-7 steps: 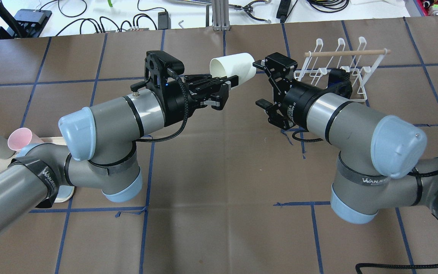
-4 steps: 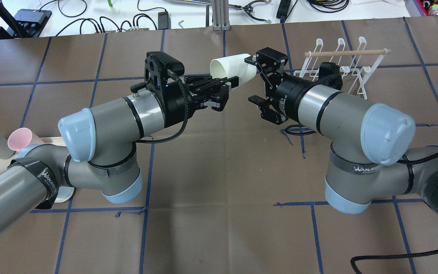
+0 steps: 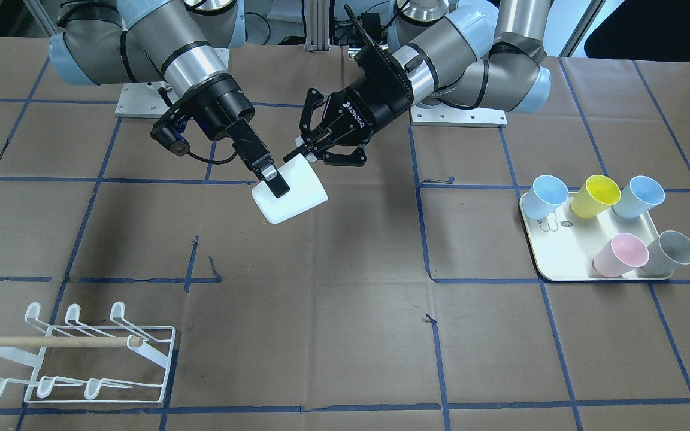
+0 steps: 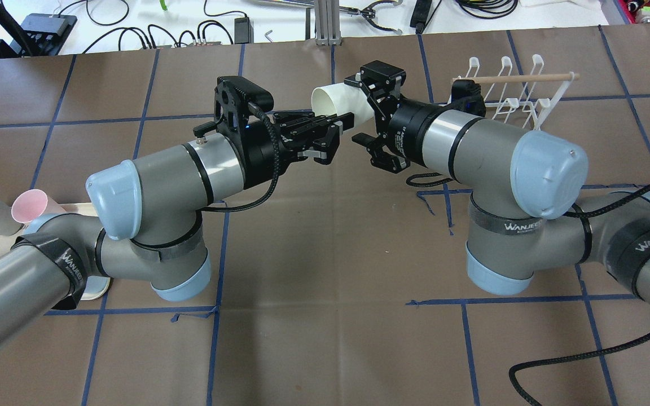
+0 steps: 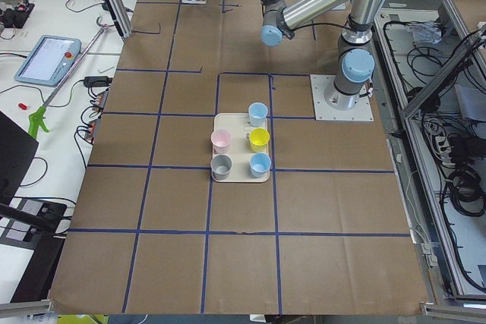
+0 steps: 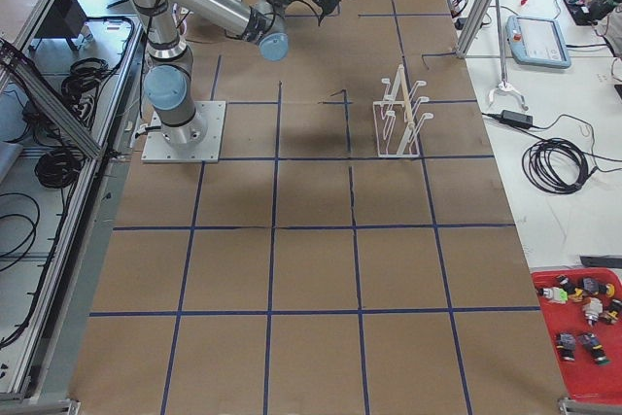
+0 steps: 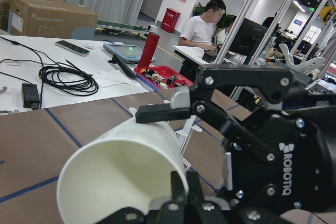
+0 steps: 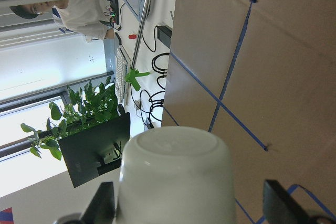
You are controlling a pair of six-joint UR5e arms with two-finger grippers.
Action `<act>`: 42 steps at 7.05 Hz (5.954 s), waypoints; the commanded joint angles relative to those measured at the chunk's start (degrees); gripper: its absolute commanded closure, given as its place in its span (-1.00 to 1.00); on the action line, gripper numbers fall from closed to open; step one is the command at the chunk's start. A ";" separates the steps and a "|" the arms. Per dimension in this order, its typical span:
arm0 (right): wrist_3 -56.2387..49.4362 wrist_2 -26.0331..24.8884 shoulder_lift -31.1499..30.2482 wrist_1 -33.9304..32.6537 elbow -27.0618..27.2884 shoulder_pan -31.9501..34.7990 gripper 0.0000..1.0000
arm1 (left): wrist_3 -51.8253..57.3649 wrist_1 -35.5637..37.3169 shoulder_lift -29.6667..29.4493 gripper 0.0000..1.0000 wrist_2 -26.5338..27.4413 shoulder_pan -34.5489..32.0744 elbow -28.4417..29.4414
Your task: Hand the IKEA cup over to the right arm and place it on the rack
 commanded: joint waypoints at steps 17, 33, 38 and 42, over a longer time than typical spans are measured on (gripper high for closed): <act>-0.55 0.18 1.07 0.28 -1.53 0.06 0.26 | -0.09 -0.14 0.26 -0.24 2.18 0.00 0.58; -72.20 -26.37 16.42 -13.83 -14.44 -9.41 0.81 | -0.53 -103.29 6.41 -0.96 45.35 9.58 34.15; -85.02 -25.66 29.26 -22.92 -23.91 -11.98 0.80 | 4.61 -103.67 9.39 -0.99 46.23 10.80 31.61; -85.02 -25.75 33.50 -25.29 -24.03 -12.42 0.80 | 25.84 -104.73 21.23 -0.99 49.47 30.18 16.19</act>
